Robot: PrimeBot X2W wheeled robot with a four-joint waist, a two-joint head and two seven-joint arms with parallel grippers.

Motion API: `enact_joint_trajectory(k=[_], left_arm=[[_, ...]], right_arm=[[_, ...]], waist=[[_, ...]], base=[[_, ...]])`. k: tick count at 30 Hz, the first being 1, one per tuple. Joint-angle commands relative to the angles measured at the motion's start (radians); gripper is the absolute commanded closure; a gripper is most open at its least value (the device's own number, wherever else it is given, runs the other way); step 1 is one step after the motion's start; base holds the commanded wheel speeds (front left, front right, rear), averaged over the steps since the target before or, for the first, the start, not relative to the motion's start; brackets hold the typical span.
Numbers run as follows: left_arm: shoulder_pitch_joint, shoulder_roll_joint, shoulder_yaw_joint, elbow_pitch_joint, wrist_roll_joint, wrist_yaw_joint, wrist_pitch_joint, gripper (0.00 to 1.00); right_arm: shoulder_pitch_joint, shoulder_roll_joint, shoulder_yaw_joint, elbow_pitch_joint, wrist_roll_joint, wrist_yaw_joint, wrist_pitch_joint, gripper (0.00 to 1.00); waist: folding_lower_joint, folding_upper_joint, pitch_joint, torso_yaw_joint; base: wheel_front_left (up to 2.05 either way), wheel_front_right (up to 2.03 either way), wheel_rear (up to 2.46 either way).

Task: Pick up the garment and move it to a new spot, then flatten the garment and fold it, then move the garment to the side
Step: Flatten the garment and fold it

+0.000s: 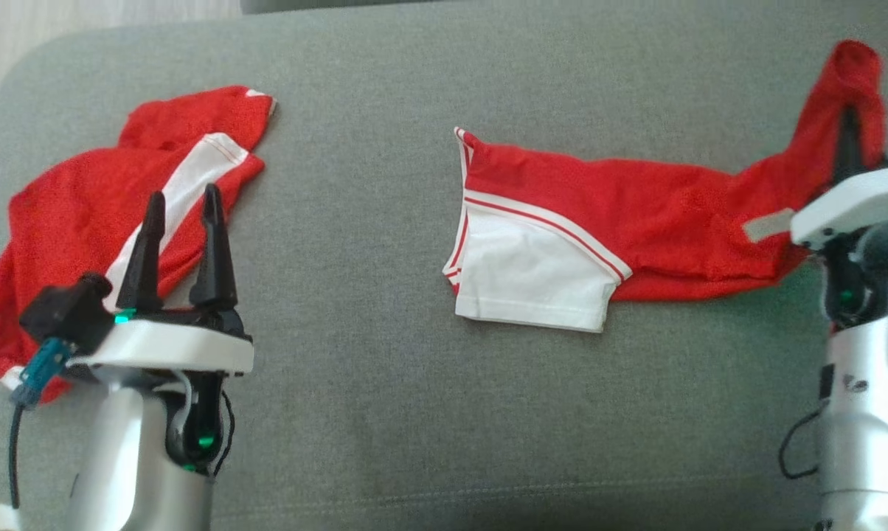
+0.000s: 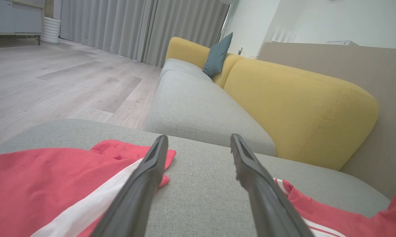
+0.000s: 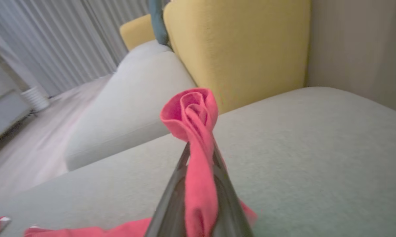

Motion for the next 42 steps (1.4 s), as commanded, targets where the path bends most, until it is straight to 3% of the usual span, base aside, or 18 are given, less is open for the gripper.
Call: enact_joint_trajectory(k=[1, 10, 21, 32, 33, 34, 42], left_arm=[[-0.016, 0.012, 0.022, -0.032, -0.005, 0.001, -0.005, 0.0], [0.012, 0.011, 0.004, -0.035, -0.018, 0.02, -0.005, 0.0], [0.001, 0.011, -0.038, -0.02, -0.028, 0.024, -0.005, 0.0], [0.007, 0.011, -0.036, -0.009, -0.037, 0.031, -0.005, 0.0], [0.009, 0.011, -0.037, -0.009, -0.039, 0.031, -0.005, 0.0], [0.01, 0.011, -0.038, -0.008, -0.039, 0.031, -0.005, 0.0], [0.014, 0.011, -0.045, -0.003, -0.046, 0.038, -0.005, 0.0]], right_arm=[[-0.002, -0.004, 0.049, -0.042, 0.031, 0.003, 0.005, 1.0], [0.06, -0.004, 0.372, -0.021, 0.361, 0.003, -0.071, 1.0], [-0.031, -0.004, 0.827, 0.255, 0.713, 0.003, -0.341, 1.0], [-0.142, -0.004, 1.066, 0.467, 0.913, 0.003, -0.424, 1.0], [-0.147, -0.004, 1.084, 0.48, 0.924, 0.003, -0.426, 0.68], [-0.15, -0.004, 1.102, 0.483, 0.94, 0.003, -0.427, 0.0], [-0.136, -0.004, 1.29, 0.339, 1.087, 0.003, -0.428, 0.0]], waist=[[0.0, 0.0, -0.011, 0.005], [0.0, 0.0, -0.038, 0.017], [0.0, 0.0, -0.021, 0.066], [0.0, 0.0, -0.015, 0.117], [0.0, 0.0, -0.016, 0.119], [0.0, 0.0, -0.016, 0.121], [0.0, 0.0, -0.028, 0.113]], base=[[0.0, 0.0, 0.0], [0.0, 0.0, 0.0], [0.0, 0.0, 0.0], [0.0, 0.0, 0.0], [0.0, 0.0, 0.0], [0.0, 0.0, 0.0], [0.0, 0.0, 0.0]])
